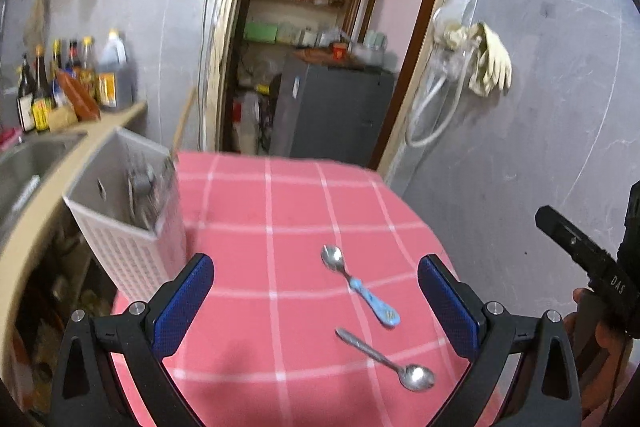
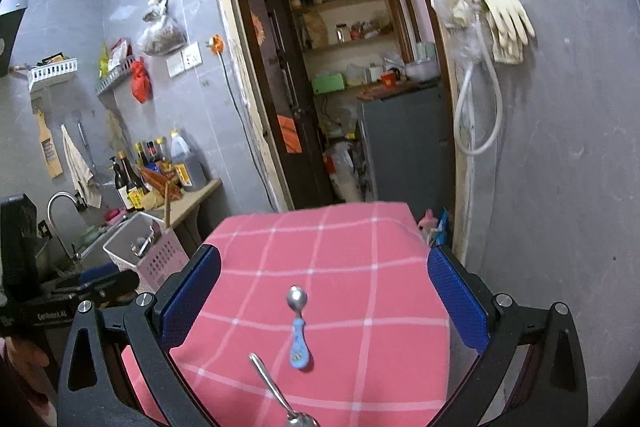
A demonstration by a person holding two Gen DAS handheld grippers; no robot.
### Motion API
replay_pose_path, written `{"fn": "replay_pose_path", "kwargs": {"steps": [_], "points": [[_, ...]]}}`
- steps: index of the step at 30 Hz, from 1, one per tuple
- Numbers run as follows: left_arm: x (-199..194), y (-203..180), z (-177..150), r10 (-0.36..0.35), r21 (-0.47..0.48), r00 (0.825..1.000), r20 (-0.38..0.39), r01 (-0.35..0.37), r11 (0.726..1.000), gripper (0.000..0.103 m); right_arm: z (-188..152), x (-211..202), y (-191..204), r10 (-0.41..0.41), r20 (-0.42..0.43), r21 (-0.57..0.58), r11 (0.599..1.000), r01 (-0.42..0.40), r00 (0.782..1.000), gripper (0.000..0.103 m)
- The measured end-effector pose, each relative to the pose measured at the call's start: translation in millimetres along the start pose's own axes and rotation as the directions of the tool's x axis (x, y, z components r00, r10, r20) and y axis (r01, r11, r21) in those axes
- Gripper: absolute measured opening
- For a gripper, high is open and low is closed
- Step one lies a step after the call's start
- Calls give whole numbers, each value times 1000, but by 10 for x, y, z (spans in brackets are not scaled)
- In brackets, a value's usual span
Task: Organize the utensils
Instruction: 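Move both open tools back toward the last two spoons on the tablecloth, then lower the right tool onto the blue-handled spoon and close it while the left approaches the metal spoon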
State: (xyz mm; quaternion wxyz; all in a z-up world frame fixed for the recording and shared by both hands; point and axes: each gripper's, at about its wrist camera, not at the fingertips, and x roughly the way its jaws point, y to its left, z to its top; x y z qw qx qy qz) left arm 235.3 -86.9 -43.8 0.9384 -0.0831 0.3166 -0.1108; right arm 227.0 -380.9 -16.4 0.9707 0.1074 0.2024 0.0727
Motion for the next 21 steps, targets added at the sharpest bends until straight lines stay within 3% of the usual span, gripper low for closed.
{"fn": "replay_pose_path", "kwargs": {"steps": [8,12,16,21], "points": [[415,38,-315,-47,-91,989,-141,34,995,100,-207,324,-185,53,-83,30,998,-51,995,102],[626,81,-463,-89,-146,975,-202,60,988,86,-330,576,-294,113,-146,61,993,-105,983,102],[828,126,-596,-132,-207,958,-256,79,975,73,-473,912,-366,176,-237,83,983,-161,955,100],[1029,149,-756,-184,-274,932,-312,97,957,54,-680,1344,-315,236,-351,85,972,-220,906,71]]}}
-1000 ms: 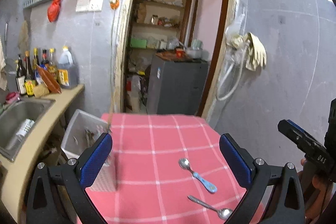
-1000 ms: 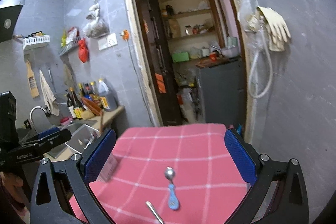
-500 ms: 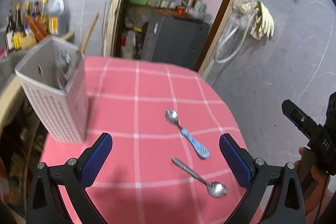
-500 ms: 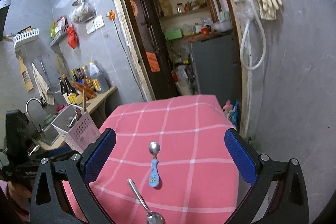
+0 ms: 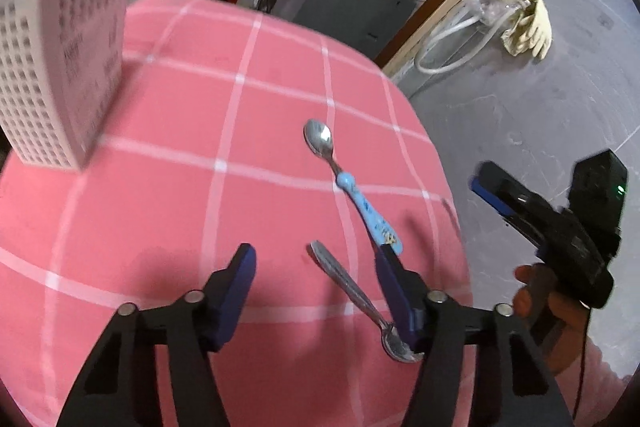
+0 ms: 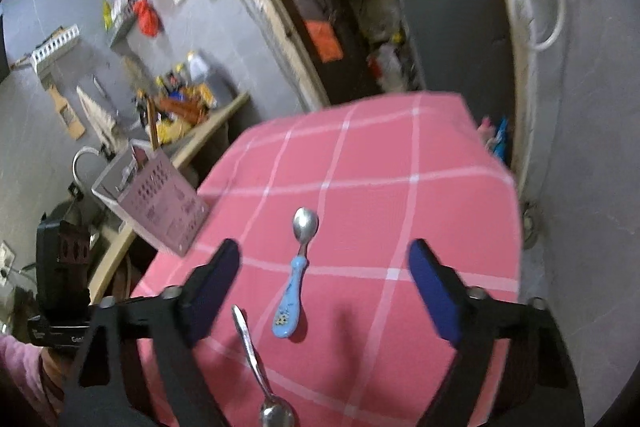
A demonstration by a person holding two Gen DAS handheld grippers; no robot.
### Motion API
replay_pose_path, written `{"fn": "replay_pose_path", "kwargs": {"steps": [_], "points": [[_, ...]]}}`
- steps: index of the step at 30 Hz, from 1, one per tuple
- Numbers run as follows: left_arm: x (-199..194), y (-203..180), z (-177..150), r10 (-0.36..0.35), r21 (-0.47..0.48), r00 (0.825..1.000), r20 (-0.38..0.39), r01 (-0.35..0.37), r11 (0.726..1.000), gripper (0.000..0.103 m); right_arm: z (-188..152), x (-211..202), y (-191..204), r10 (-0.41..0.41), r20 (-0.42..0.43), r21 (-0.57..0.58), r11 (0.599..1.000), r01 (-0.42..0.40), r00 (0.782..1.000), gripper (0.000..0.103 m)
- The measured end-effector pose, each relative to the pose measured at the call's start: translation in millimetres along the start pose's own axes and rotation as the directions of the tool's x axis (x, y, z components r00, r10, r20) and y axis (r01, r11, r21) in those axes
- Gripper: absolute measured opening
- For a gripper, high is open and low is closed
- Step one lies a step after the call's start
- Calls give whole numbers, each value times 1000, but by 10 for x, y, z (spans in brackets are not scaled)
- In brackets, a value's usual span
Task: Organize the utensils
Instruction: 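Lower the right tool onto the blue-handled spoon and close it while the left approaches the metal spoon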
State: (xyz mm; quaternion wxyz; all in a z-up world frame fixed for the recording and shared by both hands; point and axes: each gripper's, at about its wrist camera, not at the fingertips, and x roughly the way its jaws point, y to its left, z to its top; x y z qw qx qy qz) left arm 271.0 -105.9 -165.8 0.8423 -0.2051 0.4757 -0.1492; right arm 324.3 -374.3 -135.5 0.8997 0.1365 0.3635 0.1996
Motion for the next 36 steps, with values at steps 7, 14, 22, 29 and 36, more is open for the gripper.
{"fn": "replay_pose_path", "kwargs": {"steps": [7,14,22,29,36], "points": [[198,75,-32,-29,-71,999,-38,26,997,37,8,606,101,71,-178,-69,994,-85,981,45],[363,80,-12,-38,-115,997,-74,30,993,28,1,1023,178,76,-332,-115,986,-120,940,26],[480,25,94,-5,-113,995,-100,-6,994,8,25,1198,158,114,-375,-39,990,-139,920,25],[505,14,189,-23,-117,993,-118,9,993,5,13,1350,233,111,-425,-32,990,-138,898,25],[408,77,253,-13,-132,996,-88,1,991,4,24,1506,318,100,-492,-29,991,-131,865,25]]}}
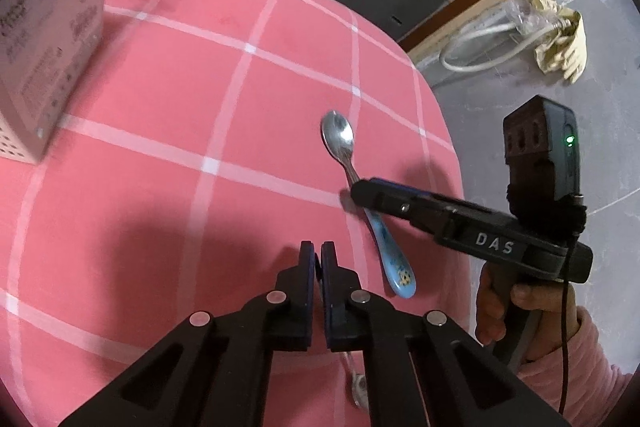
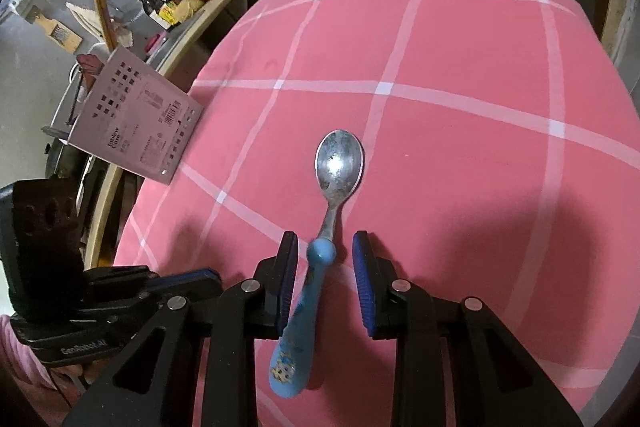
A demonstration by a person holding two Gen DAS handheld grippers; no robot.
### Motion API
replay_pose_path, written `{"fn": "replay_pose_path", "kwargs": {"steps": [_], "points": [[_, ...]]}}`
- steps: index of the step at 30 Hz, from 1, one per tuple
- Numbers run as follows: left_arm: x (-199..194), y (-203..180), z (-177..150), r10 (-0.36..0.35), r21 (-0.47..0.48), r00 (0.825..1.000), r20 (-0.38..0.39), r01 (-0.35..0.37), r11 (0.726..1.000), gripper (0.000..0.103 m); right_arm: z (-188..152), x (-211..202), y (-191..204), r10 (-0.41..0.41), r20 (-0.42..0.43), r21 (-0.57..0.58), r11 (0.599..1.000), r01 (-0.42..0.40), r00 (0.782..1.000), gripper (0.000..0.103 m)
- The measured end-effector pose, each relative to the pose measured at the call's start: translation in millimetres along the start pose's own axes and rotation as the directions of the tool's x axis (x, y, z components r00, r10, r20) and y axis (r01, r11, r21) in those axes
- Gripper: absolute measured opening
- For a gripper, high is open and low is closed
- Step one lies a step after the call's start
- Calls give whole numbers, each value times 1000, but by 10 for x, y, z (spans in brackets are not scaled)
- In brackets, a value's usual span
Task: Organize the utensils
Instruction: 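Lower the right tool onto the blue-handled spoon and close it while the left approaches the metal spoon, then close the left tool on the metal spoon handle while the right holds the blue-handled spoon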
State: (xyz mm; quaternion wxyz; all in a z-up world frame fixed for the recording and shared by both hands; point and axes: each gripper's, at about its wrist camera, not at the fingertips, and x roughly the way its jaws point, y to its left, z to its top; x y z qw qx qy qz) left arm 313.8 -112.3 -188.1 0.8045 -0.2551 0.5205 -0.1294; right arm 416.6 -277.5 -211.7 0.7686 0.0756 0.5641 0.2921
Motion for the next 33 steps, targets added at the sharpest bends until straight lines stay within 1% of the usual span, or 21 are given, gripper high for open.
{"fn": "replay_pose_path", "kwargs": {"steps": [4,6,9,13,16,21,23,25,27,29,33], "points": [[-81,58,75,9,-7,1000,22,-9,1000,3,72,69,55,-14,-38,7,1000,14,999,22],[-104,106,141,10,-16,999,32,-10,1000,3,112,97,70,-19,-61,21,1000,20,998,16],[-92,171,244,8,-36,999,41,-6,999,3,131,132,95,-33,-87,26,999,35,996,14],[-28,185,321,8,-18,1000,18,-8,1000,3,136,149,131,-49,-134,18,999,52,990,14],[1,179,327,-5,-14,1000,-12,4,1000,4,132,149,158,-66,-140,4,998,67,988,14],[23,277,272,-17,-84,999,-43,14,996,6,100,117,134,-56,-131,37,997,62,990,14],[25,324,239,-36,-113,998,-59,29,993,6,87,112,121,-57,-130,43,997,63,990,14],[21,354,202,-48,-124,997,-64,40,991,10,70,103,116,-56,-128,50,997,63,990,14],[1,409,156,-69,-138,995,-72,58,989,23,67,107,101,-53,-126,58,996,61,991,14],[-1,434,114,-80,-156,994,-71,68,985,28,62,112,93,-48,-125,69,996,57,991,14],[6,481,46,-98,-180,992,-84,82,980,28,61,134,91,-36,-130,84,995,47,991,14]]}}
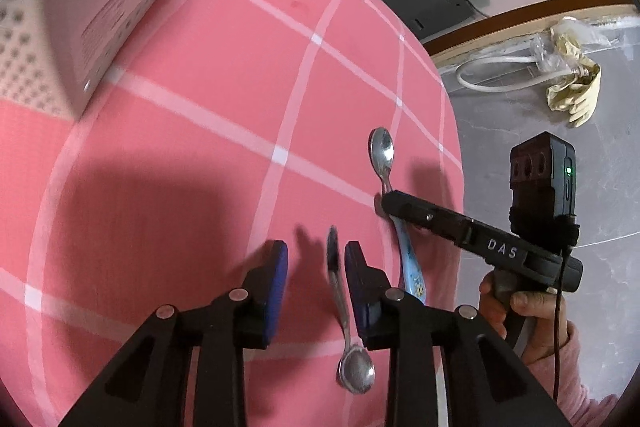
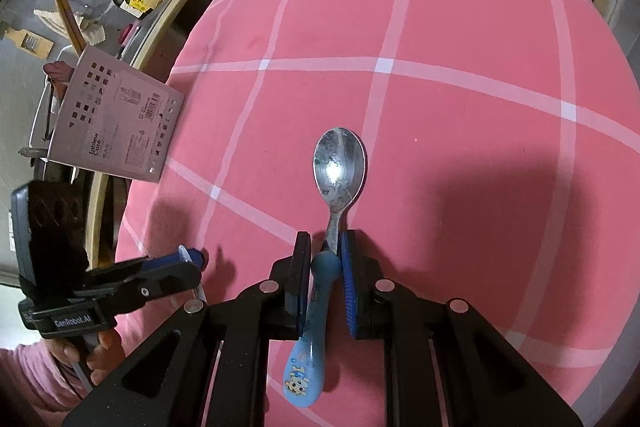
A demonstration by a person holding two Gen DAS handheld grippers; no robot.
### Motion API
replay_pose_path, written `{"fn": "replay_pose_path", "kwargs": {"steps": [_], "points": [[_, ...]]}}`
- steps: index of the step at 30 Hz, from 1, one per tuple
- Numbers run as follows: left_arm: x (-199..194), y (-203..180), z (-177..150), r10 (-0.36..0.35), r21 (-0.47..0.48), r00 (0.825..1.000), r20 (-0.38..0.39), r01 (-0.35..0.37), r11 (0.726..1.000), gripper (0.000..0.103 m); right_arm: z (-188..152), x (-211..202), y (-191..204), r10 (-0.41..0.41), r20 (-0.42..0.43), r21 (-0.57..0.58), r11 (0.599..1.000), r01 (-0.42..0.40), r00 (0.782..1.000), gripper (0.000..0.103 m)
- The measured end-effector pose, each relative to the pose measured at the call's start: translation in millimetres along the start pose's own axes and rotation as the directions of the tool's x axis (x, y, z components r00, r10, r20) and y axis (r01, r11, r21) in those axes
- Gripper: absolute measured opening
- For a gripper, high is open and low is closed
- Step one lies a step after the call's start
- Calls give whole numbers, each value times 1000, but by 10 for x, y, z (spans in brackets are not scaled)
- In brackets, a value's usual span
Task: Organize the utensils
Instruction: 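Close the left tool on the metal spoon handle while the right holds the blue-handled spoon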
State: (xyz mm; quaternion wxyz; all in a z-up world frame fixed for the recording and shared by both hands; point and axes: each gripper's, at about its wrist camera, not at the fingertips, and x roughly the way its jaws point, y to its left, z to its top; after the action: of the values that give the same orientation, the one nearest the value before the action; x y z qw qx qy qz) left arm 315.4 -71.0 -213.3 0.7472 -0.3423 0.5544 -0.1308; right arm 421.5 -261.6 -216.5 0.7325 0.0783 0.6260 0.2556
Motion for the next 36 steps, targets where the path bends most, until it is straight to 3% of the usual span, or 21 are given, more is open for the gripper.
{"fn": "replay_pose_path", "kwargs": {"steps": [5,7,8,11,21,36], "points": [[47,-2,-26,-15,18,1000,4,15,1000,25,11,31,15,14,-13,9,1000,-14,1000,14],[68,-23,-5,-25,27,1000,-1,25,999,19,16,46,13,27,-20,15,1000,-26,999,14],[78,-40,8,-24,37,1000,-5,24,999,9,21,51,10,32,-24,18,999,-32,999,14],[68,-113,44,-19,71,1000,4,18,997,6,31,67,15,37,-33,14,999,-36,999,14],[-147,-410,117,31,173,998,56,-40,984,3,-4,79,305,-94,-48,-136,987,87,994,13],[-354,-458,76,38,196,995,92,-56,979,3,-406,-108,93,41,90,62,997,-46,995,13]]}}
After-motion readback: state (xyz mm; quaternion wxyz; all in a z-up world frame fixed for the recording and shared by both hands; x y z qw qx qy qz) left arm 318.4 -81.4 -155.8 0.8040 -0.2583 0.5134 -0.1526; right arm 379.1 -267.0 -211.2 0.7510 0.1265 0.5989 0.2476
